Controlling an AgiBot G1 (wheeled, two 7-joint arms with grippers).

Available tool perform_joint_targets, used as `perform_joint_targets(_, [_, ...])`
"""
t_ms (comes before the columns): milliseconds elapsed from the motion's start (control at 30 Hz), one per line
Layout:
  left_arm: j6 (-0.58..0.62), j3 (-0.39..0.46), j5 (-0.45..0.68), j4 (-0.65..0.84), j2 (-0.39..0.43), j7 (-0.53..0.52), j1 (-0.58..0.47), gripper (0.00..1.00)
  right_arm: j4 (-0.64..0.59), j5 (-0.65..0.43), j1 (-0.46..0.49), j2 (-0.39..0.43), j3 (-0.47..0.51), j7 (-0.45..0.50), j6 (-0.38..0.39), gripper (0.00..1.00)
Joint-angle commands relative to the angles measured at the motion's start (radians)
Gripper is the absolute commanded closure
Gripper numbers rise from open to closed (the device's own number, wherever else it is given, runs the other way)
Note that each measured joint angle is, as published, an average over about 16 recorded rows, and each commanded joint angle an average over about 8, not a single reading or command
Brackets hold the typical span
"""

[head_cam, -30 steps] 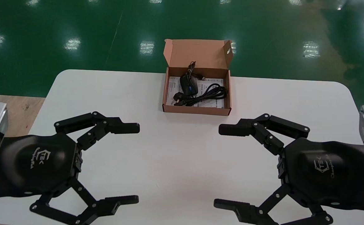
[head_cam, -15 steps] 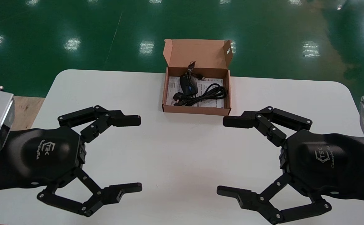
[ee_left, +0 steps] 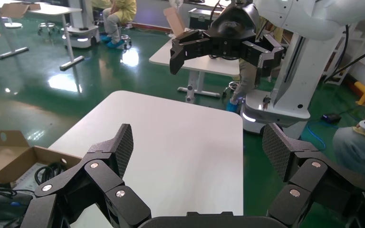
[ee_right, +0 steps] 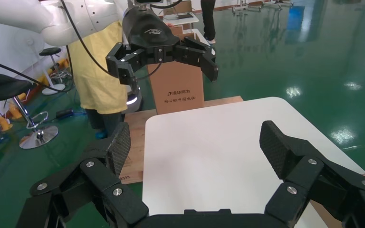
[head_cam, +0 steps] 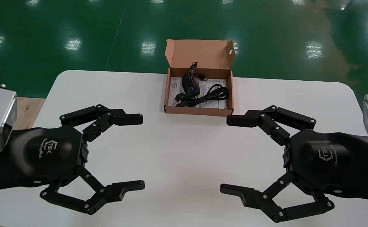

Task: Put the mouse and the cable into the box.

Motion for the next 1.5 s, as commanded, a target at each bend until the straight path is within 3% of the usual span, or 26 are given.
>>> perform_joint_targets(33, [-0.001,0.001,0.0,0.001,0.001,0.0,0.0,0.0,-0.001,-0.001,0.001,0.0,0.0,0.0,0.0,0.0])
perform_joint_targets(1500, [-0.004,0.003,0.0,0.004,0.003,-0.001,-0.002,0.0,-0.005,-0.003,0.004,-0.001,-0.001,-0.002,0.001,0.0])
